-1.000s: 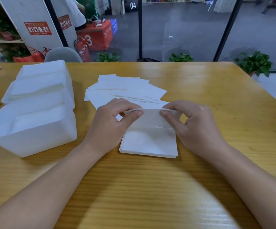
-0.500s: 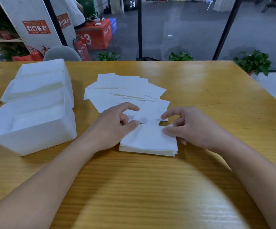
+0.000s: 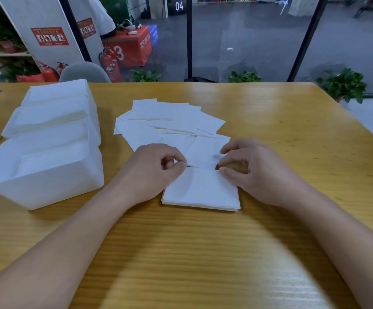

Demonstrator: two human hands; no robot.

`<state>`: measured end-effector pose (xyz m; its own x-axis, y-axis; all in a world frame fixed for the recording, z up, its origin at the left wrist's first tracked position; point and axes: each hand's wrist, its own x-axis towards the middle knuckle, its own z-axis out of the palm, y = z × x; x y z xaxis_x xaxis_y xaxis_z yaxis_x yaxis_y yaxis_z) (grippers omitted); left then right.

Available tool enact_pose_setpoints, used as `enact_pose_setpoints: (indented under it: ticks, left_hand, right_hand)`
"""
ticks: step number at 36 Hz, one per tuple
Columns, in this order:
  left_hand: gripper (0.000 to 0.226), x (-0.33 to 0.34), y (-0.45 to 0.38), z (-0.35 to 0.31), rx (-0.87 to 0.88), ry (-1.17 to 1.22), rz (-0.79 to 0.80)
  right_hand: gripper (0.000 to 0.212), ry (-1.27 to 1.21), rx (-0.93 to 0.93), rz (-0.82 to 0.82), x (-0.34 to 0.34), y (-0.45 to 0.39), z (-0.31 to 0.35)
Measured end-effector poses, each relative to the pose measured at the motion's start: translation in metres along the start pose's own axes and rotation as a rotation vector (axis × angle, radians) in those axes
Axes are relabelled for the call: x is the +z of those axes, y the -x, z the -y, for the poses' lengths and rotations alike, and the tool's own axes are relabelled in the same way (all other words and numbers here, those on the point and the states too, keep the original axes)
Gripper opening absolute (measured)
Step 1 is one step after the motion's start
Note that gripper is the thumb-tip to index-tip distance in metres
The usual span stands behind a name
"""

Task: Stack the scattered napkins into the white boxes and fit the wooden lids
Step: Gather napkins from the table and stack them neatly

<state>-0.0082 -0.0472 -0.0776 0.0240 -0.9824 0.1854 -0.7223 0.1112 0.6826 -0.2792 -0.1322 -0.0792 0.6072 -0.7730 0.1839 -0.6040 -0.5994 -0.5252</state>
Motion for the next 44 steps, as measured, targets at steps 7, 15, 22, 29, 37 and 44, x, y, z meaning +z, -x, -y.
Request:
enact_pose_setpoints:
  ticks: [7, 15, 22, 29, 37, 44]
  left_hand:
    - [0.011, 0.005, 0.0, 0.005, -0.006, 0.001, 0.041]
    - [0.011, 0.004, 0.0, 0.004, -0.018, -0.014, 0.045]
    - [0.023, 0.004, 0.0, 0.003, -0.041, 0.025, -0.001]
    - [0.026, 0.008, -0.001, 0.0, -0.051, 0.044, -0.067]
    - [0.033, 0.004, -0.001, -0.01, -0.059, 0.231, -0.161]
    - [0.027, 0.005, -0.002, -0.003, -0.045, 0.276, -0.169]
  right_hand:
    - [0.031, 0.066, -0.07, 0.074, 0.001, 0.001, -0.001]
    - [0.037, 0.012, -0.088, 0.09, 0.002, 0.003, 0.002]
    - [0.031, -0.083, -0.04, 0.039, 0.001, 0.003, 0.007]
    - [0.026, -0.19, -0.056, -0.033, 0.0, 0.007, 0.017]
    - [0.024, -0.228, -0.221, -0.006, 0.0, 0.011, 0.024]
    - [0.012, -0.235, -0.245, -0.026, 0.001, 0.01, 0.022]
